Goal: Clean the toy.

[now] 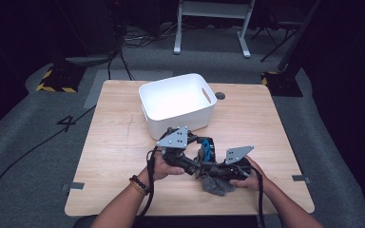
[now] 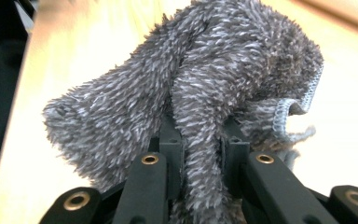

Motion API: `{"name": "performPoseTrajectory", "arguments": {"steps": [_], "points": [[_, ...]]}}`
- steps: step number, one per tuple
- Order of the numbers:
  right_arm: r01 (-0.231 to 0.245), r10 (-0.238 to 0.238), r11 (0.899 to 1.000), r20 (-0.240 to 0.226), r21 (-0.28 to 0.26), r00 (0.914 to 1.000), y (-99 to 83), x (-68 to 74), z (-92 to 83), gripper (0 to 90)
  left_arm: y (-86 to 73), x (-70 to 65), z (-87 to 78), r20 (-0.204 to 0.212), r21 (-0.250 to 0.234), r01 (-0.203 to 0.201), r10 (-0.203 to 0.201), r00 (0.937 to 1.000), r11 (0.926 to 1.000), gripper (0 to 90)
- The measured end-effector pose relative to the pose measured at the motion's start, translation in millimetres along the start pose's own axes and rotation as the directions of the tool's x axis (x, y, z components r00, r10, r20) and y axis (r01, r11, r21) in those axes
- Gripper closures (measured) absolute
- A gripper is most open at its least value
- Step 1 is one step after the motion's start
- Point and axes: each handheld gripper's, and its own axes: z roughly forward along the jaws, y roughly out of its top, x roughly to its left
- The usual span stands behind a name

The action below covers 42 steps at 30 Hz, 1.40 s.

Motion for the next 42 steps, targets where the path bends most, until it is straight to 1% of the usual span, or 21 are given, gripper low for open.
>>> {"name": "performPoseTrajectory", "arguments": {"steps": [1, 2, 3, 5, 6, 7, 8, 10, 11, 12, 13, 16, 19, 23, 25, 31, 33, 35, 38, 39, 42], "points": [[0.002, -0.002, 1.000, 0.010, 0.003, 0.9999, 0.5, -0.1, 0.6, 76.0, 0.5, -0.1, -0.8, 0.007, -0.003, -0.001, 0.001, 1.0000, 1.0000, 26.1], [-0.011, 0.011, 1.000, 0.025, -0.002, 0.9996, 1.9, -1.0, -0.7, 76.0, 0.1, -0.4, -0.7, 0.019, -0.003, 0.003, -0.003, 0.9998, 1.0000, 26.1], [-0.015, 0.016, 1.000, 0.049, -0.016, 0.9987, 3.2, -2.4, -3.2, 75.9, -0.7, -0.6, 0.6, 0.032, 0.000, 0.005, -0.005, 0.9995, 1.0000, 26.1], [-0.044, 0.049, 0.996, 0.075, -0.077, 0.9959, 6.2, -5.7, -10.9, 75.9, -2.9, -2.0, 4.8, 0.049, 0.013, 0.010, -0.011, 0.9987, 0.9999, 26.1], [-0.048, 0.057, 0.994, 0.084, -0.101, 0.9949, 7.5, -6.9, -14.4, 75.9, -4.4, -2.9, 8.3, 0.062, 0.020, 0.012, -0.013, 0.9980, 0.9997, 26.0], [-0.048, 0.061, 0.990, 0.097, -0.134, 0.9933, 9.6, -7.9, -19.3, 75.9, -4.4, -2.9, 8.3, 0.062, 0.020, 0.012, -0.013, 0.9980, 0.9997, 26.1], [-0.052, 0.071, 0.984, 0.107, -0.173, 0.9918, 12.2, -8.4, -25.0, 75.9, -6.6, -5.1, 16.5, 0.090, 0.040, 0.012, -0.015, 0.9958, 0.9991, 26.1], [-0.042, 0.069, 0.976, 0.123, -0.216, 0.9899, 15.9, -7.3, -31.7, 75.7, -7.5, -6.7, 23.0, 0.118, 0.042, 0.014, -0.019, 0.9928, 0.9990, 26.1], [-0.039, 0.069, 0.971, 0.121, -0.236, 0.9903, 17.1, -6.5, -33.8, 75.7, -7.8, -7.3, 25.9, 0.136, 0.041, 0.016, -0.021, 0.9905, 0.9990, 26.0], [-0.035, 0.065, 0.969, 0.117, -0.246, 0.9910, 18.2, -5.5, -34.7, 75.7, -7.8, -7.3, 25.9, 0.136, 0.041, 0.016, -0.021, 0.9905, 0.9990, 26.1], [-0.031, 0.062, 0.968, 0.117, -0.249, 0.9912, 19.1, -4.5, -34.6, 75.7, -8.4, -8.9, 30.6, 0.161, 0.048, 0.013, -0.021, 0.9868, 0.9988, 26.0], [-0.005, 0.029, 0.970, 0.093, -0.243, 0.9952, 20.6, -0.4, -30.4, 75.7, -7.6, -11.7, 35.1, 0.176, 0.057, 0.000, -0.010, 0.9844, 0.9984, 26.1], [0.006, 0.009, 0.974, 0.063, -0.225, 0.9980, 18.9, 2.1, -25.6, 76.0, -4.1, -11.8, 32.4, 0.161, 0.046, -0.005, -0.002, 0.9870, 0.9989, 26.1], [0.001, 0.007, 0.974, 0.032, -0.226, 0.9995, 16.3, 1.7, -24.2, 76.1, -0.5, -8.1, 20.4, 0.131, 0.018, -0.002, -0.001, 0.9914, 0.9998, 26.1], [0.001, 0.004, 0.977, 0.022, -0.214, 0.9997, 15.0, 1.8, -23.5, 76.1, 0.5, -6.4, 15.7, 0.118, 0.008, 0.000, -0.001, 0.9930, 1.0000, 26.1], [0.015, -0.018, 0.985, -0.020, -0.173, 0.9996, 9.6, 6.2, -17.6, 76.0, 2.6, -1.5, 6.7, 0.047, -0.008, -0.007, 0.008, 0.9989, 0.9999, 26.0], [0.032, -0.038, 0.987, -0.037, -0.155, 0.9986, 8.1, 8.8, -15.0, 76.0, 2.4, 0.5, 4.5, 0.023, -0.013, -0.006, 0.006, 0.9997, 0.9999, 26.1], [0.054, -0.063, 0.988, -0.062, -0.146, 0.9961, 8.3, 13.9, -12.0, 76.0, 1.7, 1.7, 3.8, -0.001, -0.005, -0.009, 0.009, 1.0000, 0.9999, 26.1], [0.067, -0.079, 0.987, -0.073, -0.145, 0.9942, 9.5, 17.5, -10.8, 76.0, 0.6, 2.5, 4.3, -0.010, -0.006, -0.006, 0.006, 0.9999, 1.0000, 26.1], [0.079, -0.094, 0.986, -0.095, -0.148, 0.9911, 10.4, 19.1, -10.3, 76.1, 0.1, 3.3, 4.3, -0.023, -0.004, -0.006, 0.006, 0.9997, 1.0000, 26.0], [0.092, -0.109, 0.986, -0.127, -0.138, 0.9859, 8.9, 21.6, -8.1, 76.1, -0.7, 5.8, 2.4, -0.042, -0.008, 0.000, 0.000, 0.9991, 1.0000, 26.0]]}}
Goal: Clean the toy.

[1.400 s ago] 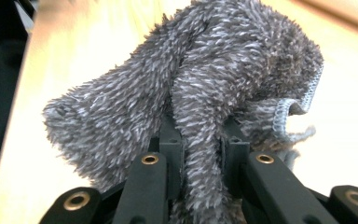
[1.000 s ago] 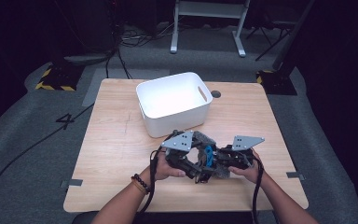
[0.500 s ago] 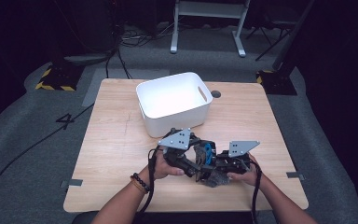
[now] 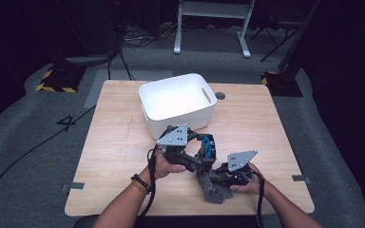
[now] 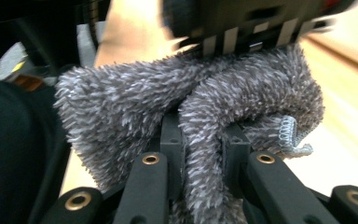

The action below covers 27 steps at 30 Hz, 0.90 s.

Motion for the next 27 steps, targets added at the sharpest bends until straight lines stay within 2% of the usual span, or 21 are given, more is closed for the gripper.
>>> {"name": "performPoseTrajectory", "arguments": {"steps": [4, 6, 9, 12, 15, 18, 21, 23, 26, 27], "points": [[0.024, -0.023, 0.999, -0.014, 0.022, 0.9996, 0.8, 4.5, 5.3, 76.0, -2.1, 0.6, 0.0, 0.028, -0.010, 0.017, -0.017, 0.9995, 0.9998, 26.1], [0.019, -0.021, 0.999, 0.043, 0.038, 0.9989, 1.8, 1.9, 5.8, 76.0, -0.9, -2.7, 1.9, 0.061, -0.017, 0.019, -0.018, 0.9980, 0.9997, 26.1], [-0.023, 0.021, 1.000, 0.104, 0.010, 0.9943, -0.4, -5.5, 0.8, 76.0, 1.8, -9.4, 6.8, 0.101, -0.015, 0.009, -0.007, 0.9949, 0.9999, 26.1], [-0.054, 0.060, 0.998, 0.173, -0.041, 0.9832, -0.7, -11.8, -9.3, 76.0, 0.7, -15.1, 14.4, 0.151, -0.014, 0.015, -0.012, 0.9885, 0.9998, 26.1], [-0.056, 0.074, 0.995, 0.228, -0.085, 0.9709, 0.3, -15.1, -18.5, 76.0, -0.5, -21.1, 23.4, 0.196, 0.007, 0.008, -0.009, 0.9806, 0.9999, 26.1], [-0.053, 0.084, 0.991, 0.268, -0.121, 0.9597, 1.2, -18.4, -28.6, 76.1, -2.1, -25.5, 29.3, 0.220, 0.026, -0.002, -0.004, 0.9755, 0.9997, 26.1], [-0.055, 0.101, 0.982, 0.259, -0.181, 0.9607, 2.9, -20.5, -42.4, 76.1, -7.4, -26.0, 34.2, 0.213, 0.057, -0.011, -0.001, 0.9771, 0.9983, 26.1], [-0.041, 0.089, 0.979, 0.238, -0.201, 0.9671, 5.5, -19.2, -48.9, 76.1, -11.6, -22.5, 35.5, 0.196, 0.070, -0.003, -0.011, 0.9805, 0.9975, 26.1], [-0.031, 0.075, 0.981, 0.226, -0.194, 0.9711, 6.8, -17.0, -49.3, 76.1, -14.1, -18.9, 34.5, 0.178, 0.075, 0.007, -0.020, 0.9838, 0.9971, 26.1], [-0.022, 0.057, 0.985, 0.205, -0.173, 0.9771, 6.6, -14.8, -45.5, 76.1, -14.3, -16.7, 32.7, 0.167, 0.072, 0.010, -0.022, 0.9857, 0.9974, 26.1]]}}
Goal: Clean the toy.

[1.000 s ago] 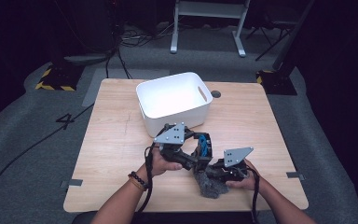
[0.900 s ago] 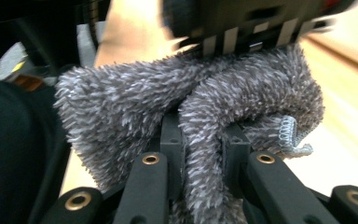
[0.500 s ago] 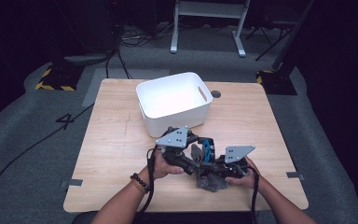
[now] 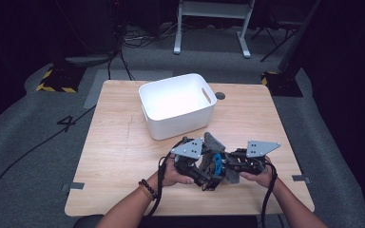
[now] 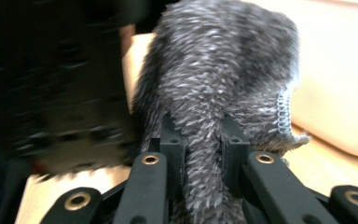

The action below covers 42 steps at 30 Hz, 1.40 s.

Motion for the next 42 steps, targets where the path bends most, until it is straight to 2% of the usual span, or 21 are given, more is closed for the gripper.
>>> {"name": "performPoseTrajectory", "arguments": {"steps": [2, 5, 9, 15, 17, 19, 21, 22, 23, 26, 28, 31, 32, 34, 35, 36, 37, 39, 41, 42], "points": [[0.020, -0.020, 0.999, -0.020, 0.025, 0.9996, -2.2, 2.9, 4.4, 76.1, 0.7, 1.0, -3.3, -0.014, 0.002, -0.006, 0.006, 0.9999, 1.0000, 26.1], [0.031, -0.030, 0.999, -0.037, 0.027, 0.9989, -3.3, 3.4, 5.2, 76.2, 0.7, 3.5, -9.9, -0.029, -0.005, -0.001, 0.001, 0.9996, 1.0000, 26.1], [0.055, -0.052, 0.996, -0.053, 0.068, 0.9973, -5.3, 6.0, 6.9, 76.3, 1.2, 6.6, -16.8, -0.053, -0.020, 0.004, -0.005, 0.9986, 0.9998, 26.1], [0.087, -0.071, 0.982, -0.101, 0.166, 0.9924, -14.7, 10.3, 18.0, 76.2, 3.9, 8.3, -25.4, -0.096, -0.034, 0.000, -0.003, 0.9954, 0.9994, 26.1], [0.087, -0.068, 0.980, -0.112, 0.181, 0.9915, -15.7, 11.0, 19.8, 76.2, 3.5, 9.5, -27.0, -0.121, -0.024, -0.003, 0.000, 0.9927, 0.9997, 26.0], [0.092, -0.070, 0.979, -0.119, 0.182, 0.9904, -15.3, 11.6, 19.6, 76.3, 3.2, 10.0, -27.5, -0.129, -0.024, -0.001, -0.003, 0.9917, 0.9997, 26.1], [0.098, -0.076, 0.981, -0.130, 0.165, 0.9885, -11.1, 14.7, 15.6, 76.2, 2.4, 12.0, -29.8, -0.184, -0.008, 0.001, -0.002, 0.9828, 1.0000, 26.1], [0.097, -0.076, 0.983, -0.138, 0.153, 0.9875, -9.7, 15.7, 13.9, 76.2, 2.4, 12.0, -29.8, -0.184, -0.008, 0.001, -0.002, 0.9828, 1.0000, 26.1], [0.099, -0.078, 0.985, -0.142, 0.145, 0.9868, -8.7, 16.5, 12.7, 76.2, 1.0, 14.0, -31.3, -0.214, -0.005, 0.013, -0.013, 0.9768, 0.9999, 26.1], [0.112, -0.094, 0.987, -0.147, 0.118, 0.9846, -2.7, 20.9, 7.2, 76.2, -1.0, 16.6, -32.7, -0.250, -0.007, 0.031, -0.032, 0.9676, 0.9995, 26.1], [0.104, -0.090, 0.991, -0.160, 0.079, 0.9830, 2.3, 22.8, 4.2, 76.1, -2.3, 17.7, -31.6, -0.270, 0.004, 0.033, -0.031, 0.9623, 0.9995, 26.1], [0.114, -0.103, 0.992, -0.172, 0.054, 0.9797, 8.1, 27.0, 3.5, 76.1, -4.9, 18.7, -28.2, -0.266, 0.017, 0.035, -0.029, 0.9635, 0.9993, 26.1], [0.116, -0.106, 0.992, -0.178, 0.051, 0.9784, 9.3, 28.4, 3.8, 76.1, -5.6, 18.5, -27.0, -0.259, 0.025, 0.033, -0.025, 0.9654, 0.9991, 26.1], [0.123, -0.113, 0.991, -0.181, 0.047, 0.9770, 10.8, 30.6, 4.2, 76.1, -6.7, 18.6, -25.3, -0.228, 0.021, 0.034, -0.028, 0.9732, 0.9992, 26.0], [0.126, -0.117, 0.991, -0.177, 0.043, 0.9772, 11.6, 31.2, 3.9, 76.1, -6.9, 18.2, -24.6, -0.223, 0.019, 0.032, -0.027, 0.9744, 0.9993, 26.1], [0.125, -0.118, 0.991, -0.162, 0.038, 0.9798, 12.3, 31.4, 3.4, 76.1, -6.9, 18.2, -24.6, -0.223, 0.019, 0.032, -0.027, 0.9744, 0.9993, 26.0], [0.126, -0.119, 0.991, -0.152, 0.035, 0.9812, 12.7, 31.1, 2.6, 76.1, -7.4, 18.3, -24.8, -0.194, 0.017, 0.032, -0.028, 0.9806, 0.9993, 26.1], [0.114, -0.111, 0.993, -0.114, 0.017, 0.9873, 14.5, 28.9, -0.6, 76.0, -8.1, 17.5, -24.0, -0.175, 0.021, 0.032, -0.028, 0.9842, 0.9993, 26.0], [0.076, -0.077, 0.997, -0.073, -0.013, 0.9944, 15.6, 23.6, -4.6, 76.1, -8.4, 15.5, -20.8, -0.141, 0.026, 0.028, -0.024, 0.9897, 0.9993, 26.0], [0.063, -0.064, 0.998, -0.054, -0.016, 0.9965, 15.3, 21.1, -5.3, 76.1, -8.4, 15.5, -20.8, -0.141, 0.026, 0.028, -0.024, 0.9897, 0.9993, 26.1]]}}
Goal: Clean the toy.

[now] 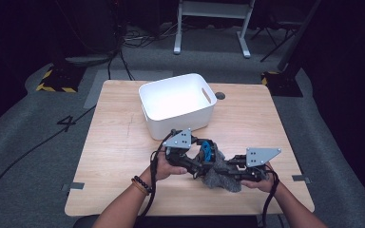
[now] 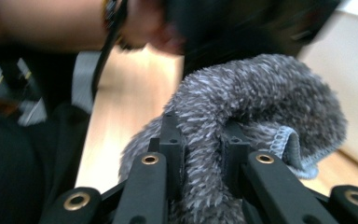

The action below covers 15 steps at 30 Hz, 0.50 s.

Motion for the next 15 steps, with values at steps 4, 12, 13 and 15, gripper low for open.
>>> {"name": "performPoseTrajectory", "arguments": {"steps": [4, 12, 13, 15], "points": [[-0.031, 0.031, 0.999, 0.042, 0.006, 0.9986, -5.5, -8.5, 0.2, 76.1, 2.6, -7.5, 8.0, 0.055, -0.006, -0.009, 0.009, 0.9984, 0.9999, 26.1], [-0.078, 0.074, 0.997, 0.122, 0.026, 0.9897, -12.3, -22.5, 6.6, 76.1, 9.8, -21.0, 15.1, 0.149, -0.027, -0.023, 0.027, 0.9884, 0.9994, 26.0], [-0.081, 0.077, 0.996, 0.120, 0.027, 0.9897, -13.2, -23.6, 8.4, 76.0, 10.2, -22.6, 16.0, 0.157, -0.024, -0.027, 0.031, 0.9871, 0.9993, 26.1], [-0.082, 0.078, 0.996, 0.120, 0.029, 0.9897, -13.8, -24.0, 10.1, 75.9, 10.5, -24.3, 18.0, 0.173, -0.025, -0.032, 0.036, 0.9843, 0.9992, 26.0]]}}
